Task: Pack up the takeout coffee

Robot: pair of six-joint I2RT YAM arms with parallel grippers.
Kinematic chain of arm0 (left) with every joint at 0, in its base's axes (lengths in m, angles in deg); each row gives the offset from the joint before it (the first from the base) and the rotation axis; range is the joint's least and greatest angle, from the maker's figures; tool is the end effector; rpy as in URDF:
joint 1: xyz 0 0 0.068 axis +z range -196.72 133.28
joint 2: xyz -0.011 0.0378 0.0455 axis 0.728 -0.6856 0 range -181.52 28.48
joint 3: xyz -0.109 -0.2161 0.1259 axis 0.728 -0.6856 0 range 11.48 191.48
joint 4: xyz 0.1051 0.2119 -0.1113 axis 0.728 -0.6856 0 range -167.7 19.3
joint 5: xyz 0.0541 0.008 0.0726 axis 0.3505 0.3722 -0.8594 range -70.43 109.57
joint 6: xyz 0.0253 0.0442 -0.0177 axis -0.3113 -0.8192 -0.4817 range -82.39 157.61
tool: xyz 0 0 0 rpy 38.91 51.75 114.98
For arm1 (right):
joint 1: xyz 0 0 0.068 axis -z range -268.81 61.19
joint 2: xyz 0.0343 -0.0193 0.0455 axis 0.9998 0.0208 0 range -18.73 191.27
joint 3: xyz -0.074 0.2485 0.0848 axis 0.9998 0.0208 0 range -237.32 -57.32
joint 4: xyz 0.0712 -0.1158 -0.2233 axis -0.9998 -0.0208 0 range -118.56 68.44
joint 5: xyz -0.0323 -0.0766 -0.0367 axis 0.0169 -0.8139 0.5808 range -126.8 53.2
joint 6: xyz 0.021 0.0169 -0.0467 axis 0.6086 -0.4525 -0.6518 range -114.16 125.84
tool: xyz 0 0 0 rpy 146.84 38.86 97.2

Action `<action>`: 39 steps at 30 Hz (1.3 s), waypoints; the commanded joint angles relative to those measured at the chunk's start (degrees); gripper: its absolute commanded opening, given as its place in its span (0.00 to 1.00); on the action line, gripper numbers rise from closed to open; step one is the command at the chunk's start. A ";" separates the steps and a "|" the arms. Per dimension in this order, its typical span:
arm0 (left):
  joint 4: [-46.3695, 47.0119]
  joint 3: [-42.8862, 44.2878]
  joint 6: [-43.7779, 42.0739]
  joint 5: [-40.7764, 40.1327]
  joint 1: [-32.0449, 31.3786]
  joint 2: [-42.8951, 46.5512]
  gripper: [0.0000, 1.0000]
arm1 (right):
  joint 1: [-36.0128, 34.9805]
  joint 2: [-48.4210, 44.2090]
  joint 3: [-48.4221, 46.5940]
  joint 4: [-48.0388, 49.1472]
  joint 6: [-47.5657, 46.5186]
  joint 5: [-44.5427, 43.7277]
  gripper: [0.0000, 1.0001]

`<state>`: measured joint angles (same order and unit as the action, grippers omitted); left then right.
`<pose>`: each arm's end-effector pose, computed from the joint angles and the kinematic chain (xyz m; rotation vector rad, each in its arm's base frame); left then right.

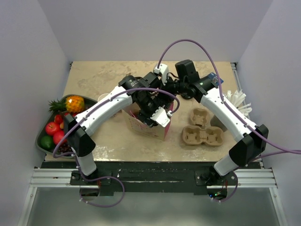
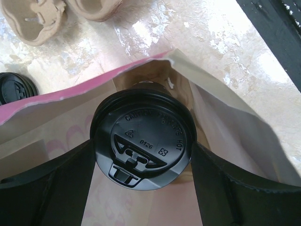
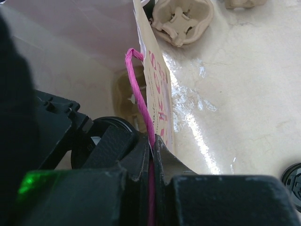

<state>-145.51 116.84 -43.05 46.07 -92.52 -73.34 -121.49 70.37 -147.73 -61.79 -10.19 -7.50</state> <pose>0.2317 -0.2611 0.3467 2.4194 1.1048 -0.4657 0.2777 0.1988 0.3770 -1.1731 1.9162 0.7308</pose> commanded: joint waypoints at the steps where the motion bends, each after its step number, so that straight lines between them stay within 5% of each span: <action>1: 2.91 0.37 -1.25 -0.39 -0.17 -3.12 0.35 | -2.29 -2.35 0.15 0.94 -3.66 4.01 0.00; 16: 9.57 -4.28 1.20 0.65 -0.08 -4.97 0.34 | -2.30 -2.18 1.37 3.39 1.52 3.67 0.00; 28: 27.23 -17.28 13.50 -1.09 0.19 8.91 0.33 | -0.71 0.37 -1.70 0.59 2.76 7.08 0.00; 36: 23.58 -15.63 9.40 -0.05 0.19 6.90 0.32 | 1.84 3.01 -2.39 0.59 4.61 12.45 0.02; 39: 18.22 -12.91 6.93 0.83 0.19 4.18 0.32 | 2.36 3.89 -3.98 0.59 4.96 12.62 0.12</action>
<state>-125.11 99.99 -32.19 44.98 -92.17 -66.22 -119.22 72.99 -148.13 -61.31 -7.15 0.04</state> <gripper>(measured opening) 0.803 0.074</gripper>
